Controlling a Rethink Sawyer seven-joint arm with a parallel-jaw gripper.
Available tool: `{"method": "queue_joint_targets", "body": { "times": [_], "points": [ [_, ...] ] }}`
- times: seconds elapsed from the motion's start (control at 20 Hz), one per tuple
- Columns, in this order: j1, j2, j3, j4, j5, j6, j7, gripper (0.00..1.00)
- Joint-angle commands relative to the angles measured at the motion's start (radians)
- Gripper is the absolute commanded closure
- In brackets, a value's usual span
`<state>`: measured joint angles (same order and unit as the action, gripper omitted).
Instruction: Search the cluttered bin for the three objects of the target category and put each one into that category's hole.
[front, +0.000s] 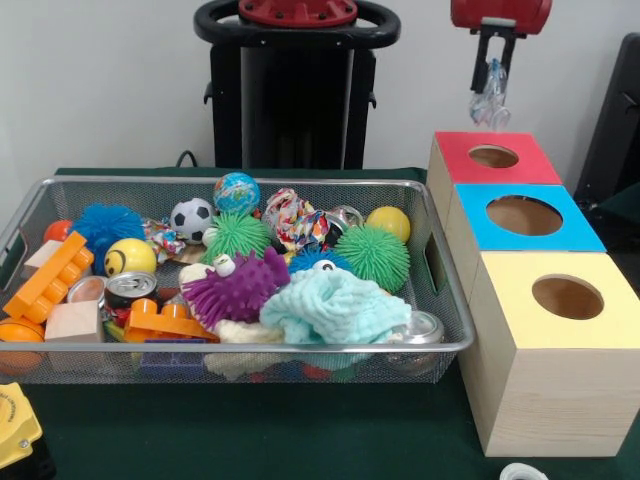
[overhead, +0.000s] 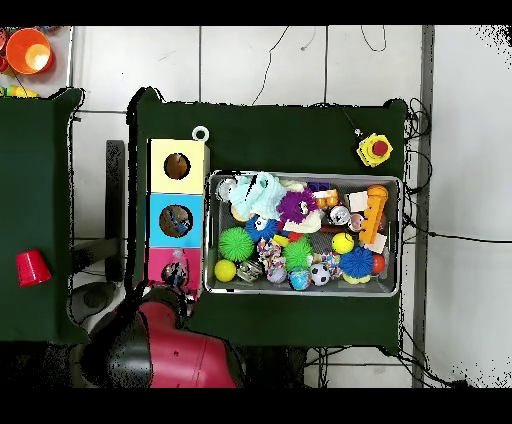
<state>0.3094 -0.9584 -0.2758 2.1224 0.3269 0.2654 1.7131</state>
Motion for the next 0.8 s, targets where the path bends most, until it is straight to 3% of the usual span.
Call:
{"method": "queue_joint_targets", "body": {
  "times": [0.05, 0.15, 0.3, 0.4, 0.55, 0.8],
  "points": [
    [-0.043, 0.051, -0.024, -0.114, 0.063, 0.1, 0.275, 1.0],
    [-0.02, 0.06, -0.056, -0.137, 0.047, 0.146, 0.287, 1.0],
    [-0.045, 0.124, -0.006, -0.185, 0.04, 0.138, 0.25, 1.0],
    [-0.062, 0.173, 0.04, -0.247, 0.04, 0.141, 0.222, 1.0],
    [-0.045, 0.253, 0.042, -0.352, 0.037, 0.161, 0.224, 1.0],
    [-0.038, 0.287, 0.054, -0.432, 0.042, 0.2, 0.228, 1.0]
  ]
}}
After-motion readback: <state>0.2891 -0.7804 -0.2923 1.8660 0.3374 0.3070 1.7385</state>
